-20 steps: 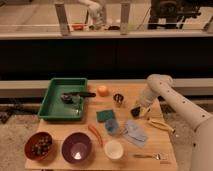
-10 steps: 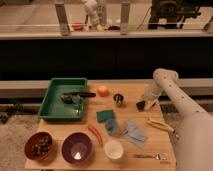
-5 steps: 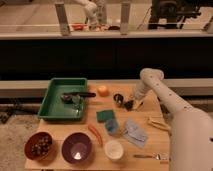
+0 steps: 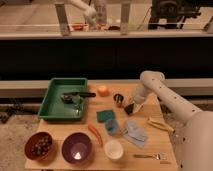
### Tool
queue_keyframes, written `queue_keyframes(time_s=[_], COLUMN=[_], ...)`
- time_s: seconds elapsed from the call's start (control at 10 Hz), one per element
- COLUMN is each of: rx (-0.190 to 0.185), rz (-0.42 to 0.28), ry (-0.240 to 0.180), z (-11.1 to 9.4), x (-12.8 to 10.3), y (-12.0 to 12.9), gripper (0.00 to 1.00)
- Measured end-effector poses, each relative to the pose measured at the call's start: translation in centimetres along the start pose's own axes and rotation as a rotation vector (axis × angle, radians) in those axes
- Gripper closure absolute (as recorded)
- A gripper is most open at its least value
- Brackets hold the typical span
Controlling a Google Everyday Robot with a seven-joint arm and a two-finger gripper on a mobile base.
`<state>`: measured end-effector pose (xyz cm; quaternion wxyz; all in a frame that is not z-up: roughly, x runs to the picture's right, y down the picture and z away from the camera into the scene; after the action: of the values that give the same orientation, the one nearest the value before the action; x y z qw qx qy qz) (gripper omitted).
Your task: Wipe table surface with eraser
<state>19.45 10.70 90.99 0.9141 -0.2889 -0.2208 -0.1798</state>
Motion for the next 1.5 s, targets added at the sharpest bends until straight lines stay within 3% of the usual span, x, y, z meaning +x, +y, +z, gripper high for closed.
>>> queue_keyframes(time_s=[0.2,1.5], rx=[-0.018,-0.022], rz=[0.004,0.001], ry=[0.01,0.012], z=[-0.8,-0.8], x=[0.6,0.4], y=[1.9,1.8], gripper=[1.0,1.0])
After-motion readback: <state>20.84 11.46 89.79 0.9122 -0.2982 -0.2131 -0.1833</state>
